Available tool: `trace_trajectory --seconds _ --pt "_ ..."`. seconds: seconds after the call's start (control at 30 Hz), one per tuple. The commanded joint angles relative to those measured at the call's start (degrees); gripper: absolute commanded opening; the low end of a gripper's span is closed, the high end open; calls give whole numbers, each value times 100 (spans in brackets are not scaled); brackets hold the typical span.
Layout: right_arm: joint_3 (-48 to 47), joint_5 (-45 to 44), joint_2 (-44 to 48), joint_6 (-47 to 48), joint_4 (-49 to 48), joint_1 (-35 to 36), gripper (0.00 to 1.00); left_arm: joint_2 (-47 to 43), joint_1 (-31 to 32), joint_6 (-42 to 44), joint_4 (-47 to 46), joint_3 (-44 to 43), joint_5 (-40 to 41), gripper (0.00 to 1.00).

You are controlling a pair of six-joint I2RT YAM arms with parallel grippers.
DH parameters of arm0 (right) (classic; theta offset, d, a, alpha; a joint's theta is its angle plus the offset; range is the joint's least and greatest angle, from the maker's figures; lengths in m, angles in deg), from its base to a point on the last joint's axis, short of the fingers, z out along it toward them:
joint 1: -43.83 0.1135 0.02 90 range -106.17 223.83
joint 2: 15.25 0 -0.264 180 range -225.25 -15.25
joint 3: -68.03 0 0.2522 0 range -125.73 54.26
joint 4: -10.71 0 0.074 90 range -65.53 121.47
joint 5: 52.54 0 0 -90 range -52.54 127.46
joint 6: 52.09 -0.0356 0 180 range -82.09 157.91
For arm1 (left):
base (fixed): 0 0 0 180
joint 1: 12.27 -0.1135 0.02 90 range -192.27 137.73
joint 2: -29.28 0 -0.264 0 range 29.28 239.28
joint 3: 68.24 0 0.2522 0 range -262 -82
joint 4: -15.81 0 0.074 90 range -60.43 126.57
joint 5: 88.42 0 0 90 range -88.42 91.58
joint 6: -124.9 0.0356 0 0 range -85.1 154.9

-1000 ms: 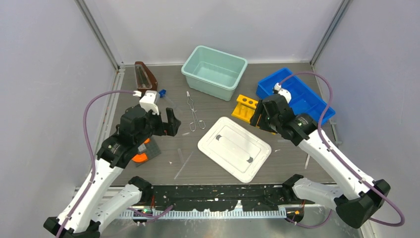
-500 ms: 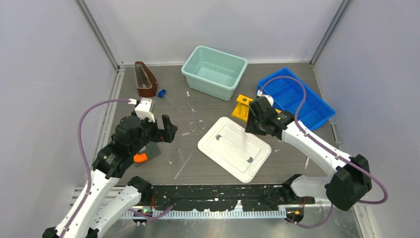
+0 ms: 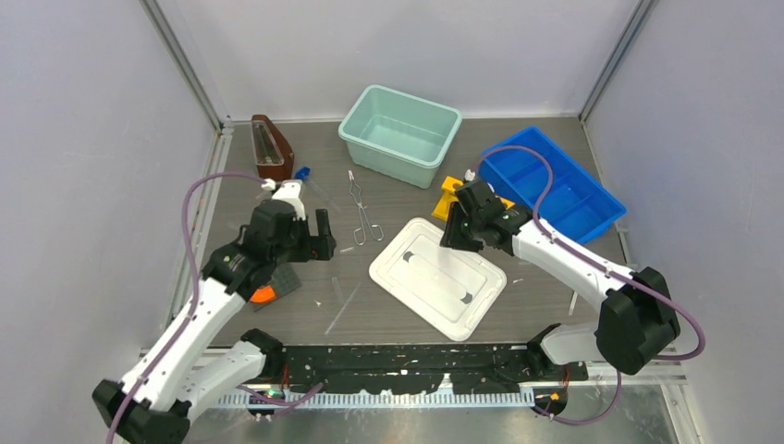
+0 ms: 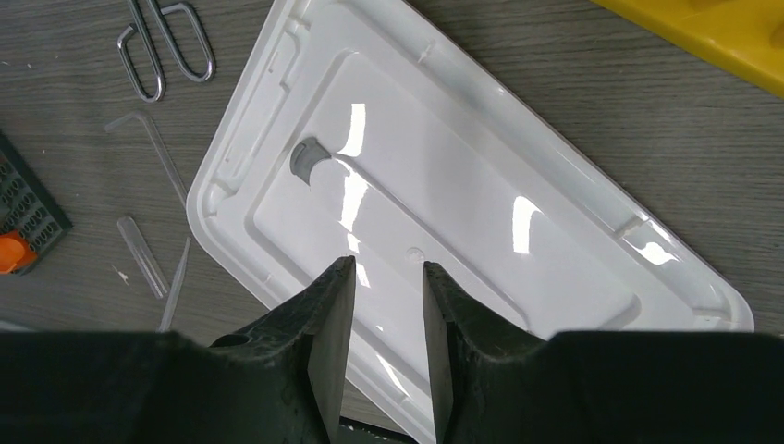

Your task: Organize the chemistry lab equipment

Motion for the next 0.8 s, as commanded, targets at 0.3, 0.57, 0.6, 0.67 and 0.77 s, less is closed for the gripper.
trace_trajectory --seconds 0.3,0.57,0.6,0.67,0.77 --pt "626 61 755 -35 -954 30 39 2317 1 -1572 111 181 -621 49" --pt "308 401 742 -58 -981 30 38 3204 0 -1697 -482 568 -542 48" --pt "280 431 751 -32 -840 30 38 3279 0 -1721 -606 633 -606 48" --pt "254 444 812 -3 -725 30 38 3449 0 -1764 -798 713 -684 47" --pt "428 424 957 -37 -735 30 39 3703 0 -1732 -869 711 -854 46"
